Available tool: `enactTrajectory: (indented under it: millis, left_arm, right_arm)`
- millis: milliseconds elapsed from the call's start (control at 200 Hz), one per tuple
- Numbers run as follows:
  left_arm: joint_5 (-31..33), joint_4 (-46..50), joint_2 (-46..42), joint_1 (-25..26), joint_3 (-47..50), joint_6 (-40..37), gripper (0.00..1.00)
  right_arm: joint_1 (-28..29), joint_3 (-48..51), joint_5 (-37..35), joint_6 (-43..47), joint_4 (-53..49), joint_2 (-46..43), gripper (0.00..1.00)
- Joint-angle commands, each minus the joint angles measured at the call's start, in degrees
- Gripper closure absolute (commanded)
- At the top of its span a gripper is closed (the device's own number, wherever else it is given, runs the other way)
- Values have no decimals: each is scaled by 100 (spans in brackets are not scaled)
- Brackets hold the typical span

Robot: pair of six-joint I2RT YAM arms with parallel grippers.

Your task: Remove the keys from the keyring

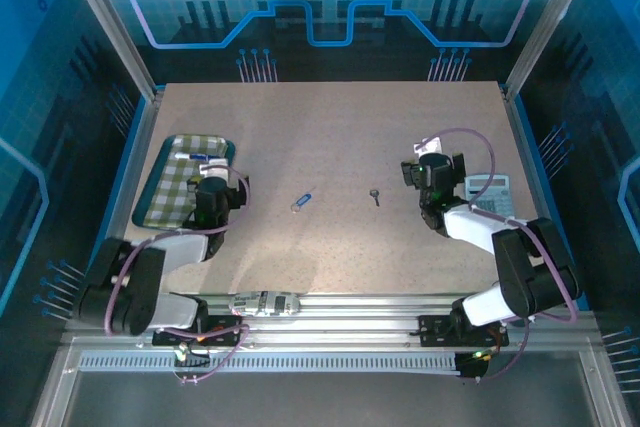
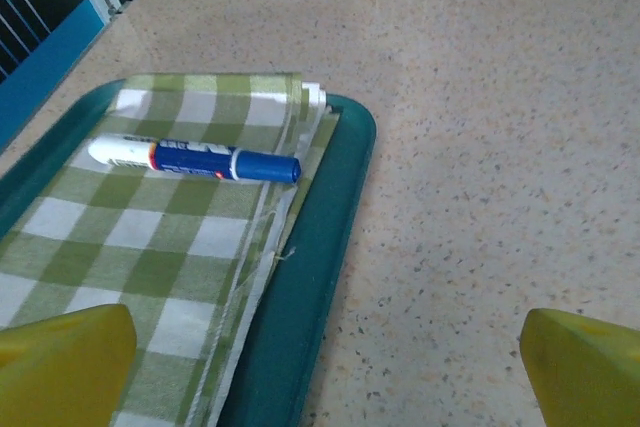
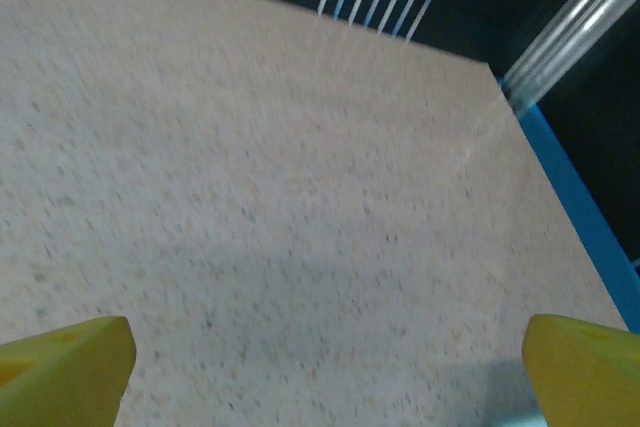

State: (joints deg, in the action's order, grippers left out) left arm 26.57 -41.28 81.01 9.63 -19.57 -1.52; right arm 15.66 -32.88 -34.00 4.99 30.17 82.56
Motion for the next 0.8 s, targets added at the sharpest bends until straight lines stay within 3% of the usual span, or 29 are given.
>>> enactTrajectory:
  millis: [0, 85, 175, 245, 365, 540, 666, 756, 796]
  left_arm:
    - [-54, -2306, 626, -83, 278, -317, 1]
    - [-461, -1845, 426, -268, 273, -45, 1]
    - [-664, -3063, 1119, -397, 441, -151, 0]
    - [-735, -2162, 767, -398, 312, 23, 1]
    - [-692, -1989, 855, -384, 138, -33, 1]
    - [-676, -2031, 882, -392, 123, -46, 1]
    - [-705, -1949, 881, -392, 93, -33, 0]
    - [-686, -1906, 873, -406, 64, -16, 1]
    - [-687, -1910, 877, -409, 66, -15, 1]
  right_arm:
    - [-290, 282, 477, 96, 799, -314, 0]
    - [-527, 261, 817, -224, 469, -447, 0]
    - [-636, 162, 972, -351, 231, -452, 0]
    - [-653, 99, 1008, -359, 151, -417, 0]
    - [-677, 130, 1285, -261, 192, -431, 0]
    - [-691, 557, 1134, -462, 465, -682, 0]
    - [-714, 1061, 1632, -325, 1596, -154, 0]
    - [-786, 1723, 2071, -169, 4008, 873, 0]
    - [-839, 1713, 2275, -264, 3419, 562, 0]
